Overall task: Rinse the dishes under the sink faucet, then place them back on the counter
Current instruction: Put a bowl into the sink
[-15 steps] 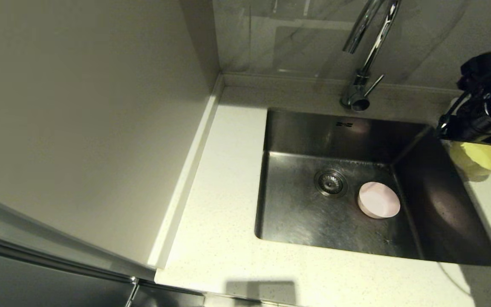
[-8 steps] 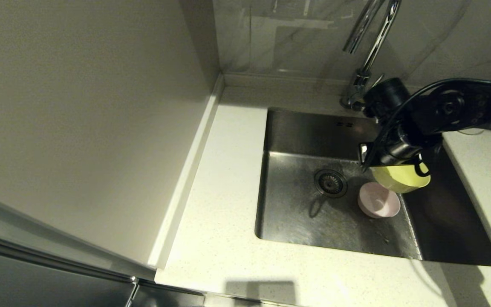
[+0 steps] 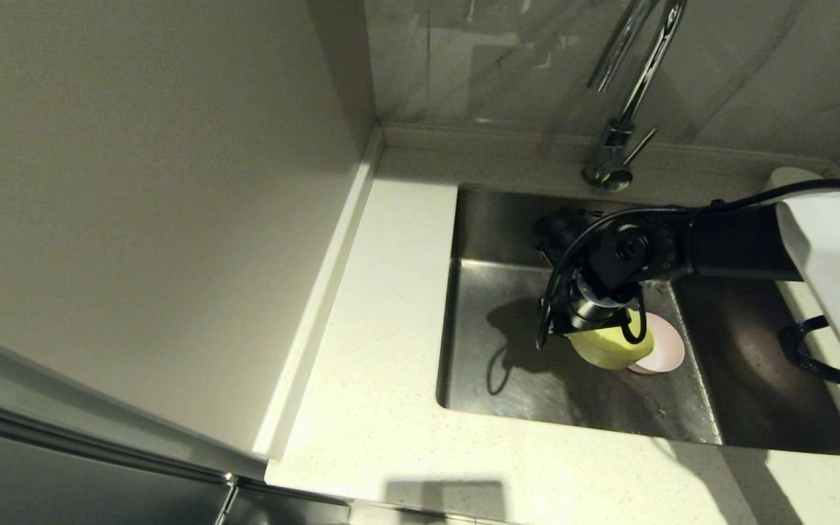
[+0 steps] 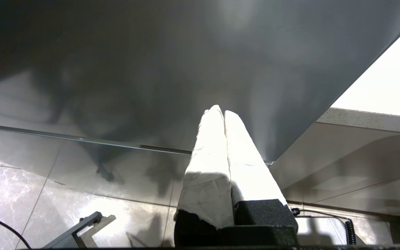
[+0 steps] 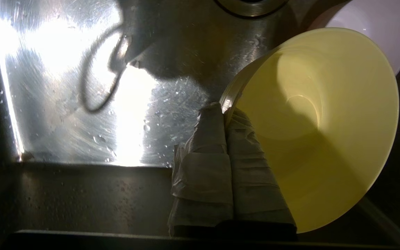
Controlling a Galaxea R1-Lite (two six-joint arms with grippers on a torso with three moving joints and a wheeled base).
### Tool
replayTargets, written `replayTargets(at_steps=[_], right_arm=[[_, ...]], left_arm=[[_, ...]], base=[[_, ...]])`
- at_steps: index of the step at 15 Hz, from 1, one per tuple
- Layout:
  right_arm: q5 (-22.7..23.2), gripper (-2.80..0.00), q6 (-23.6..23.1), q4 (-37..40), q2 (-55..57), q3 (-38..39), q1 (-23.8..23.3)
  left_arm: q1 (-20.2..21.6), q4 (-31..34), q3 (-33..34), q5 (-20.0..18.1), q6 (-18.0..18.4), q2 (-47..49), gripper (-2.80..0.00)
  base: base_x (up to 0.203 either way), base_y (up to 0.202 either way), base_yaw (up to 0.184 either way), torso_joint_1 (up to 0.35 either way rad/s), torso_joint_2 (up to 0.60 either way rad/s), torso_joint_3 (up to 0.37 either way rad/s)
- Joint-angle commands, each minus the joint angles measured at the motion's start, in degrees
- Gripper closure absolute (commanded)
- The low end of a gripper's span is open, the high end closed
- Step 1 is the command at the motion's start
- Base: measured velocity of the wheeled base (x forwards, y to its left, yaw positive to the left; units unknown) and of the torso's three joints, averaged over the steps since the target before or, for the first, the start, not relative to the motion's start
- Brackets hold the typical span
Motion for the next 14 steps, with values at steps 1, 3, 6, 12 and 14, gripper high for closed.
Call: replayTargets(at_steps=[1,3,6,12,14], right_arm=[[-0.08,0.00,1.71,0.24,3.91,-2.25,0.36],[0.01,0.00,2.73,0.24,5.17,-3.99,0.37],[-0.03,0.00,4.11,0.24,7.66,-6.22,0.68],[-0.07,0.00,5.54,0.24,10.32,-6.89,1.41],[-0.15,-2.80,5.82,0.20,9.84,-6.89,1.42]], left_arm=[[0.00,-0.02,0.00,0.03,-0.03,-0.09,0.00],[0.00,-0.02,0.00,0.03,-0.03,-0.09,0.00],[0.00,-0.02,0.00,0.03,-0.03,-0.09,0.00],[0.00,-0.02,0.00,0.03,-0.03,-0.09,0.00],[0.00,-0.02,0.00,0.03,-0.03,-0.09,0.00]], base=[[0.000,0.000,0.000,0.000,0.00,0.000],[0.000,0.000,0.000,0.000,0.00,0.000],[0.000,0.000,0.000,0.000,0.00,0.000],[0.000,0.000,0.000,0.000,0.00,0.000],[0.000,0.000,0.000,0.000,0.00,0.000]])
